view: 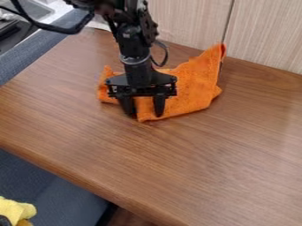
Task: Unfold the cloth from bottom to top
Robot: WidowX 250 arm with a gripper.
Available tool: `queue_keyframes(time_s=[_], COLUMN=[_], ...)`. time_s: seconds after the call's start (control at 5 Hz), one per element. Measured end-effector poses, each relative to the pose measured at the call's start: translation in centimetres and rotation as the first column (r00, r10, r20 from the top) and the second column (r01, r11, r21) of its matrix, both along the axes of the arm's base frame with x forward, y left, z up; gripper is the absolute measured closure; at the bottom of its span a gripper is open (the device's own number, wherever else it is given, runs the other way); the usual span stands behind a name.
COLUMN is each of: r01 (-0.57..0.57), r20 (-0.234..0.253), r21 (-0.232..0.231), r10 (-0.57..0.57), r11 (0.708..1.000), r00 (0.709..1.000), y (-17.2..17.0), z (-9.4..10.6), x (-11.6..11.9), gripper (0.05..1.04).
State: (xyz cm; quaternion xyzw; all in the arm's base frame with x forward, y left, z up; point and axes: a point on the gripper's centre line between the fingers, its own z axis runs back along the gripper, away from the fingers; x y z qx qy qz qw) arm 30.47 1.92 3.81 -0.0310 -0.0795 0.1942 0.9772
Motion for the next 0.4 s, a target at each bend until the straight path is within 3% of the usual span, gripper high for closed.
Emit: queue_keyframes(time_s=[0.2,0.4], r01=[0.002,0.001], r20=[0.008,0.009], r21=[0.003,0.006], r10=[-0.002,-0.001], r11=[1.0,1.0], r00=[1.0,1.0], y=[-0.34,-0.39], z=[0.02,0.11], x=[0.16,0.16], gripper=[0.692,0.889])
